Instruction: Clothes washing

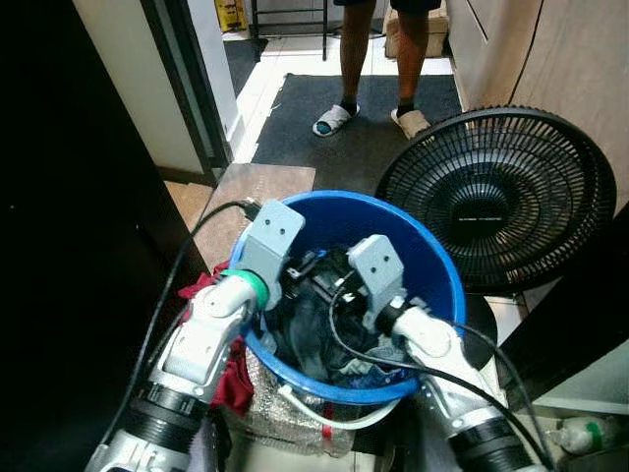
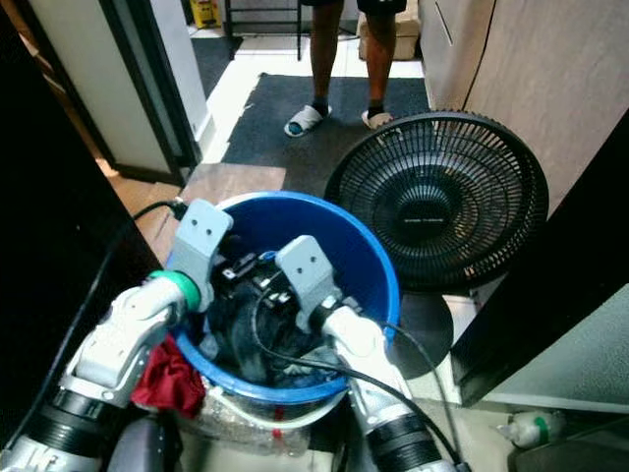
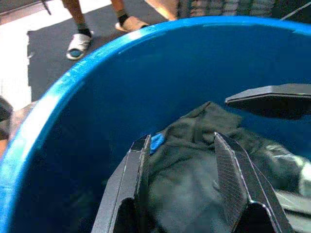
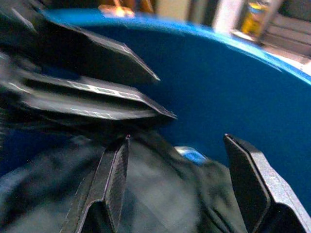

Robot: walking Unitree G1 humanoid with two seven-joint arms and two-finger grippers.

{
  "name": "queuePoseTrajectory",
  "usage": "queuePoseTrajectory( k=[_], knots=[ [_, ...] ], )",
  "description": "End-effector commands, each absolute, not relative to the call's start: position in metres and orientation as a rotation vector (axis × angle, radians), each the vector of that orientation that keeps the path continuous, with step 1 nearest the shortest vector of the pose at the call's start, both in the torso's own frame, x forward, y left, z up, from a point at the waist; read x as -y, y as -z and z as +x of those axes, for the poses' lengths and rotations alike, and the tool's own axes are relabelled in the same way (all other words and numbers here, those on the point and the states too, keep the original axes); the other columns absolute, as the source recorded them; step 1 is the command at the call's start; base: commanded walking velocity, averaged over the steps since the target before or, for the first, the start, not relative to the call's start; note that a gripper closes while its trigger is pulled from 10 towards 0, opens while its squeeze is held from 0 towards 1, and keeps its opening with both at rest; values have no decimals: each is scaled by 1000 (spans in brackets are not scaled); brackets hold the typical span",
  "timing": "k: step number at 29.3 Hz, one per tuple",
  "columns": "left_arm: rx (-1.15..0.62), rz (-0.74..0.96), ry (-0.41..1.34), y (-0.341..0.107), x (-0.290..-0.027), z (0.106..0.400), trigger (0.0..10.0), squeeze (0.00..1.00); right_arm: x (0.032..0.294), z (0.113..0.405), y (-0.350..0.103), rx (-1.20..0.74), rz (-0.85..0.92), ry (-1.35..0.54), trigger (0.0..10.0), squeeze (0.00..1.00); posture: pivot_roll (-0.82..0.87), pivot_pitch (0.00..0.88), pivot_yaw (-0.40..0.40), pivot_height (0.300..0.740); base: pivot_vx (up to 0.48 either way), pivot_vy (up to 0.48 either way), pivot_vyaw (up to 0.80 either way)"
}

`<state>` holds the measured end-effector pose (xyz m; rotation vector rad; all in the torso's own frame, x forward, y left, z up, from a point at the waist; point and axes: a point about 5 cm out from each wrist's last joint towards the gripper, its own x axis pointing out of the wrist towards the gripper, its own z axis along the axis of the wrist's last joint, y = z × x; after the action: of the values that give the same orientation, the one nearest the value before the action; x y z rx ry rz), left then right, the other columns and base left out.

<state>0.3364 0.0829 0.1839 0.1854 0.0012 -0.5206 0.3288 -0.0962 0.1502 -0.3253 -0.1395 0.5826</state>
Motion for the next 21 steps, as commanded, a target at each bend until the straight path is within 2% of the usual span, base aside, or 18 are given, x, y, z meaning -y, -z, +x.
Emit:
queuePoseTrajectory(
  k=[1,3,10,11,21],
  knots=[
    [-27,156,508,-180,-86,335,10000,0,105,325,-122,4,-347,-556,10000,0,0,123,133,478,0,0,0],
    [-22,134,513,-181,-82,336,10000,0,115,323,-108,-92,-356,-528,10000,0,-7,122,135,478,0,0,0],
    [-17,130,518,-181,-79,338,10000,0,125,317,-93,-190,-361,-545,10000,0,-18,123,136,478,0,0,0],
    [-15,127,519,-181,-77,339,10000,0,129,312,-85,-252,-342,-578,10000,0,-28,124,134,478,0,0,0],
    [-11,111,519,-183,-73,339,10000,0,127,299,-70,-332,-302,-694,10000,0,-29,127,123,478,0,0,0]
  ],
)
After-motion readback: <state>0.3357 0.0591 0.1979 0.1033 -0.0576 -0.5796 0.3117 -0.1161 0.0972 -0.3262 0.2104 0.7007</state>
